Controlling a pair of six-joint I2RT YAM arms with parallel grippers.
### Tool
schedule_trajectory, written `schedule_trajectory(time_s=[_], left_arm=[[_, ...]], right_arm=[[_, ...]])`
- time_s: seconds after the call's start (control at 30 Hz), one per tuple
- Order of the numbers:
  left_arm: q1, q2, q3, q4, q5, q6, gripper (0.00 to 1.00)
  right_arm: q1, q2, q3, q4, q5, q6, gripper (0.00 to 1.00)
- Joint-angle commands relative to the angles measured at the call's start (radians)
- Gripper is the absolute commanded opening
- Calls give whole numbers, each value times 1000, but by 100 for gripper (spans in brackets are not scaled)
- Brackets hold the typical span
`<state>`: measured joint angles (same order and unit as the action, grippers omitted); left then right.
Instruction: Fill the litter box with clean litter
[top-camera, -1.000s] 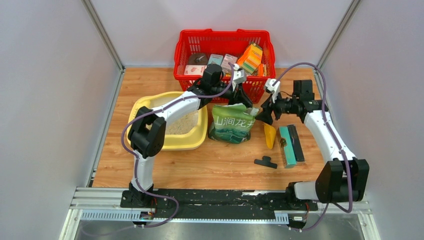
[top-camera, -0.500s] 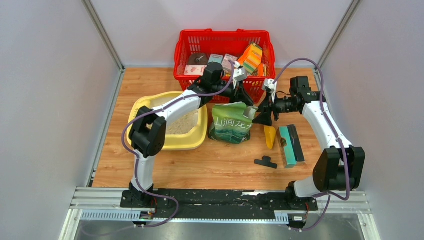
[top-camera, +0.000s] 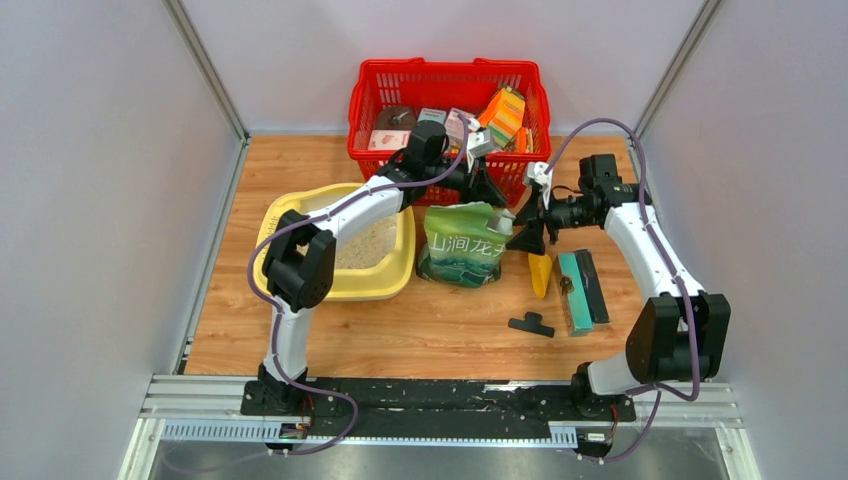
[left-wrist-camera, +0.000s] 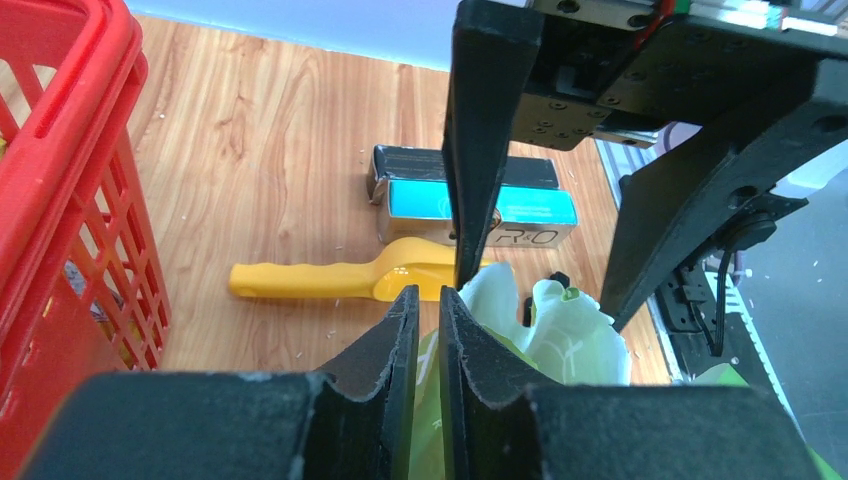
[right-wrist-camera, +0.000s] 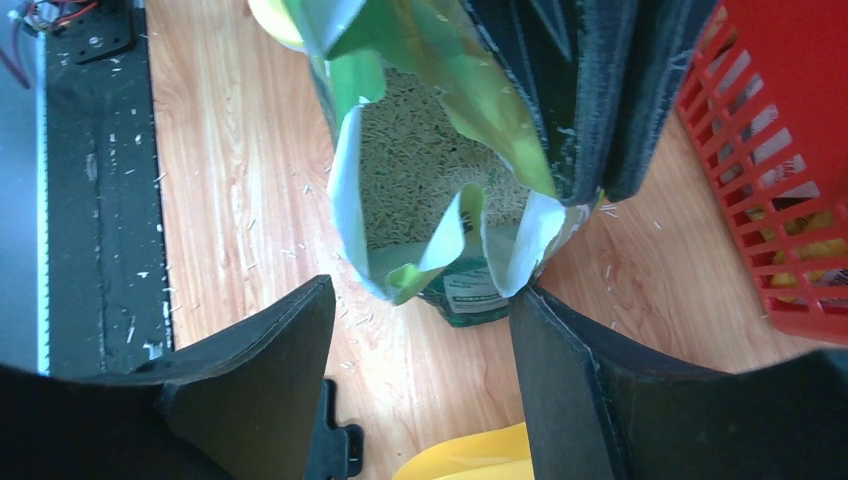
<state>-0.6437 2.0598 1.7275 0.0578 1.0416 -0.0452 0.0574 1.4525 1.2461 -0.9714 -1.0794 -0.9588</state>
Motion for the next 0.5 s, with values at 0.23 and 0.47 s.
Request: schedule_trajectory(time_s=[0.23, 0.47], left_arm=[[3, 2, 37, -3, 21, -25, 18], [3, 6, 38, -1, 15, -30, 18]], right_arm=[[-1, -43, -99, 404, 46, 241, 67], [2, -43, -99, 428, -22, 282, 67]])
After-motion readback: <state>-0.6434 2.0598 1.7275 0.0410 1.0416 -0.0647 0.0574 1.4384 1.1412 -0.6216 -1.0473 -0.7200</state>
